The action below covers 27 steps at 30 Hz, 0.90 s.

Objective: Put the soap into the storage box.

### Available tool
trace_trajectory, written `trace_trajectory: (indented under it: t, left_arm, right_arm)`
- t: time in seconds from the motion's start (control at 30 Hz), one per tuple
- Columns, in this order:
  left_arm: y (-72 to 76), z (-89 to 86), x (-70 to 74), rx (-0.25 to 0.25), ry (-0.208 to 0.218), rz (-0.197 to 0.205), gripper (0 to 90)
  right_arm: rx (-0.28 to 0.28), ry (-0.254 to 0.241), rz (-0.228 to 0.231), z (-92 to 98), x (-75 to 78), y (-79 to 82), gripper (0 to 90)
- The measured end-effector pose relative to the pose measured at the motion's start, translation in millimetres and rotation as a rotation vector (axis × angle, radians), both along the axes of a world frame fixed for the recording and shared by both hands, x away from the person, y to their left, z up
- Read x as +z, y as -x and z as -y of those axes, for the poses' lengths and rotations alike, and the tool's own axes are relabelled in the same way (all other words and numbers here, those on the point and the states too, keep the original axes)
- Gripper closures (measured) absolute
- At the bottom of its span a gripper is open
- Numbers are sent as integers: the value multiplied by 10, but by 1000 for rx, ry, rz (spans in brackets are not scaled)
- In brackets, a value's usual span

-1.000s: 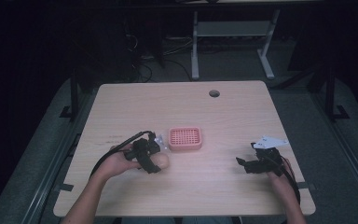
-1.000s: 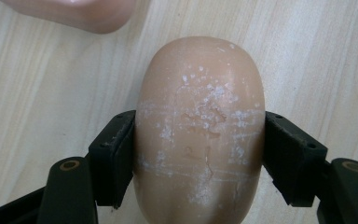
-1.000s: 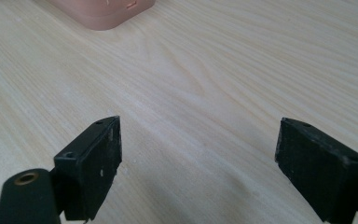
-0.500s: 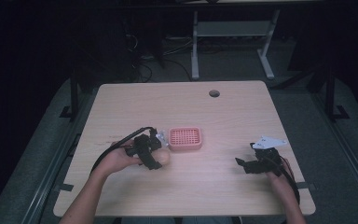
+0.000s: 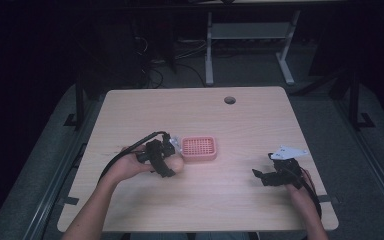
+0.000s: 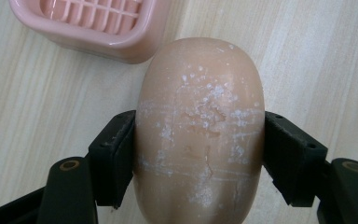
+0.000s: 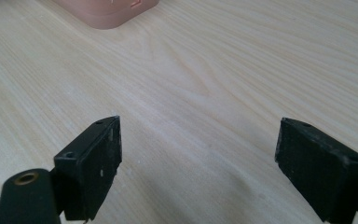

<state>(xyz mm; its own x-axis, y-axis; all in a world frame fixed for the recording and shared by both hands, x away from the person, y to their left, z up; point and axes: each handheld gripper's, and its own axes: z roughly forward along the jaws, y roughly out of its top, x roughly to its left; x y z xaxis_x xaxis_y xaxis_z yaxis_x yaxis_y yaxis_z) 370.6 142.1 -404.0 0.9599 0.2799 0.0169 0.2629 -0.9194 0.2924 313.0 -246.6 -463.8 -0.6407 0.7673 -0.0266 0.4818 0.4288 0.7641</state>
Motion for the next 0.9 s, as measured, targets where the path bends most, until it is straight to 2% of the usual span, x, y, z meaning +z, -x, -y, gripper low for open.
trace_trajectory:
  t: [0.4, 0.77, 0.9]
  left_arm:
    - [-65, -18, -4, 4, 5, -13, 315]
    - [-112, 66, 67, -3, 3, -2, 315]
    - [-133, 100, 85, -13, -10, 2, 315]
  right_arm:
    - [3, 2, -2, -8, -1, 0, 139]
    - [7, 2, -3, -11, -1, 2, 139]
    - [5, 1, -3, -6, -2, -2, 139]
